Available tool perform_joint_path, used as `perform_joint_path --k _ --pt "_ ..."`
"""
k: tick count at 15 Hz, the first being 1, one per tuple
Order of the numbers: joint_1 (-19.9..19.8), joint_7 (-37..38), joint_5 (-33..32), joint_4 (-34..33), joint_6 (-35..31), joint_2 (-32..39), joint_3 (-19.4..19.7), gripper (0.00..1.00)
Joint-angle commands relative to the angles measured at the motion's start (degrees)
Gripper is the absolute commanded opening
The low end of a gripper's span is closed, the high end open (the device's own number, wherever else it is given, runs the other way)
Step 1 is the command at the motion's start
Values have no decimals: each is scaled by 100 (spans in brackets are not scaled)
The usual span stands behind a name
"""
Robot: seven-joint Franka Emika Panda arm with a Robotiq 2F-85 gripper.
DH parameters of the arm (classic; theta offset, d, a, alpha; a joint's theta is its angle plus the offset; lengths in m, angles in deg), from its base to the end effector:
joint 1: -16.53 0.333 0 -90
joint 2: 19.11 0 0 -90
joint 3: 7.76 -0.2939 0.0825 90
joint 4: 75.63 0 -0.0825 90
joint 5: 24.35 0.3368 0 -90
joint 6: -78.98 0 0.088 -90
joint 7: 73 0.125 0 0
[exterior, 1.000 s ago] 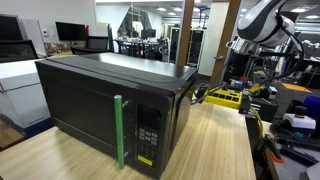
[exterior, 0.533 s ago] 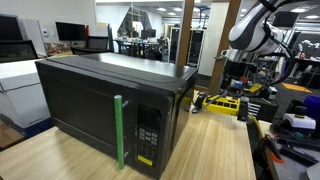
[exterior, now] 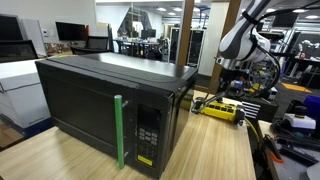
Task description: Unplug the grey cable
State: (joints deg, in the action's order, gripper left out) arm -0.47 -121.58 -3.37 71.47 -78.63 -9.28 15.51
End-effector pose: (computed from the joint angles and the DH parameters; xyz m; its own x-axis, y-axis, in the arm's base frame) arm 0.3154 -0.2907 0.2131 0.9797 -0.1851 0.0764 -0.1828 -0.9825 -0.0366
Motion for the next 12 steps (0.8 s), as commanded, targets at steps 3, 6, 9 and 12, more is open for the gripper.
perform_joint_path --k 3,6,9,12 --pt "126 369 -714 339 253 -1218 226 8" --pt "-220 50 -422 446 279 -1849 -75 8" --pt "-221 250 -665 586 370 -2437 59 8" --pt "-45 -151 -177 636 219 -2163 218 8"
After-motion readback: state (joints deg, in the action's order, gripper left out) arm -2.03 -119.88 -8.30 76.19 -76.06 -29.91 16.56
